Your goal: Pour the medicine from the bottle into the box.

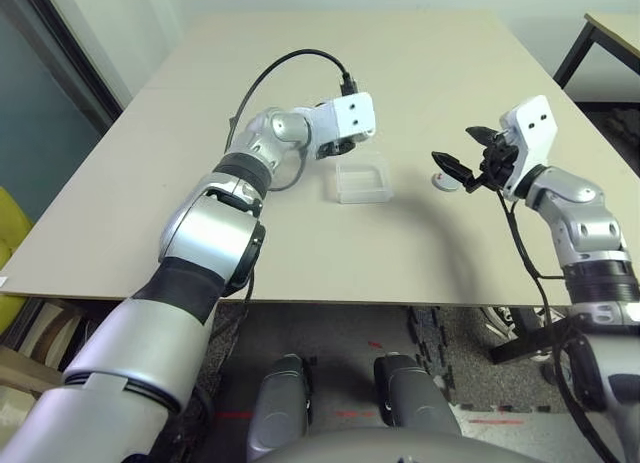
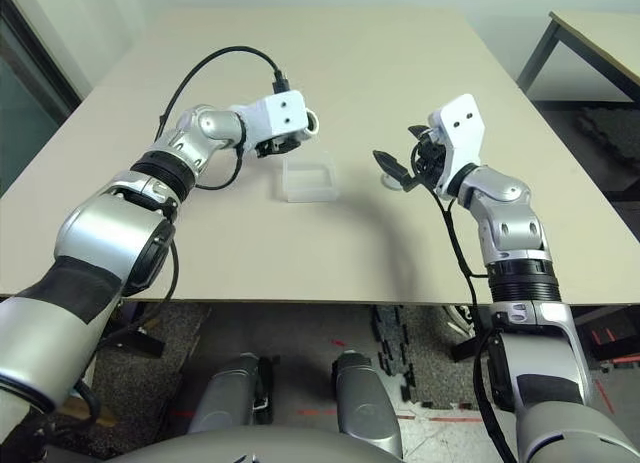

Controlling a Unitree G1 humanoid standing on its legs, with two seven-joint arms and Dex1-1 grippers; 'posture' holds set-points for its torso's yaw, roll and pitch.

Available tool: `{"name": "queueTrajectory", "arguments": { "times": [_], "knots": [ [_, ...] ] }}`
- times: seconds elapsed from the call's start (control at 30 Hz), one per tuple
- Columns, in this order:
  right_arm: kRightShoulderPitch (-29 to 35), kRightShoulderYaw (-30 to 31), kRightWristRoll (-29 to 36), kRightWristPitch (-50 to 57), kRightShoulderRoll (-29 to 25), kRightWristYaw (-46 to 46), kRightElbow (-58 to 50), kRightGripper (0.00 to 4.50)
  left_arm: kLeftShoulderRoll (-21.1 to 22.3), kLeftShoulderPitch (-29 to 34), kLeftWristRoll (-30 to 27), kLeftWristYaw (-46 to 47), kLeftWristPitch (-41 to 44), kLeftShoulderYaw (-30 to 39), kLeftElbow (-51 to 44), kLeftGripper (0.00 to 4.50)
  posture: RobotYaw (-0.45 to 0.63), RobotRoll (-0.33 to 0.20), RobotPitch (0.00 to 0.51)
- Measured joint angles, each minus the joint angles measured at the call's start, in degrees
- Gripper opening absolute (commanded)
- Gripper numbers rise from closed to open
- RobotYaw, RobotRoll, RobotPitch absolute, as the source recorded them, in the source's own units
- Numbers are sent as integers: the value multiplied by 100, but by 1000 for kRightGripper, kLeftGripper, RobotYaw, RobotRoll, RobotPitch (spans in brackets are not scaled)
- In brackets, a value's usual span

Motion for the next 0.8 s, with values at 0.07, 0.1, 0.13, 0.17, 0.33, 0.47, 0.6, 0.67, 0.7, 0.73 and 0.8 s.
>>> {"name": "queueTrajectory", "arguments": {
  "times": [0.07, 0.1, 0.13, 0.17, 0.33, 0.47, 0.6, 0.67, 0.7, 0.73, 0.8],
  "knots": [
    [-27, 36, -25, -25, -7, 88, 25, 4500, 46, 113, -113, -79, 13, 79, -63, 2487, -60, 0, 70],
    [-48, 60, -36, -37, -15, 134, 41, 4500, 80, 199, -153, -123, 13, 127, -137, 2487, -60, 0, 71],
    [-75, 86, -41, -47, -36, 185, 62, 4500, 105, 275, -211, -171, 15, 188, -162, 2487, -59, 0, 72],
    [-121, 113, -43, -51, -56, 234, 102, 4500, 120, 331, -265, -215, 26, 252, -167, 2487, -57, 0, 73],
    [-169, 213, -38, -55, -225, 752, 112, 4500, 248, 613, -743, -393, 159, 643, -357, 2487, -57, 0, 77],
    [-180, 289, -43, -50, -387, 1096, 113, 4500, 305, 838, -1024, -571, 259, 847, -602, 2487, -59, 0, 78],
    [-192, 344, -41, -52, -477, 1309, 123, 4500, 299, 1130, -1334, -802, 522, 1034, -809, 2487, -58, 0, 76],
    [-212, 374, -44, -62, -523, 1381, 146, 4500, 287, 1282, -1723, -1065, 830, 1287, -1002, 2487, -58, 0, 76],
    [-220, 376, -47, -69, -526, 1390, 161, 4500, 275, 1332, -1858, -1139, 936, 1366, -1081, 2487, -58, 0, 76],
    [-232, 388, -60, -78, -525, 1399, 179, 4500, 258, 1385, -2024, -1201, 1065, 1476, -1168, 2487, -58, 0, 76],
    [-244, 391, -84, -82, -524, 1415, 183, 4500, 256, 1514, -2230, -1283, 1222, 1606, -1383, 2487, -58, 0, 76]
  ]
}}
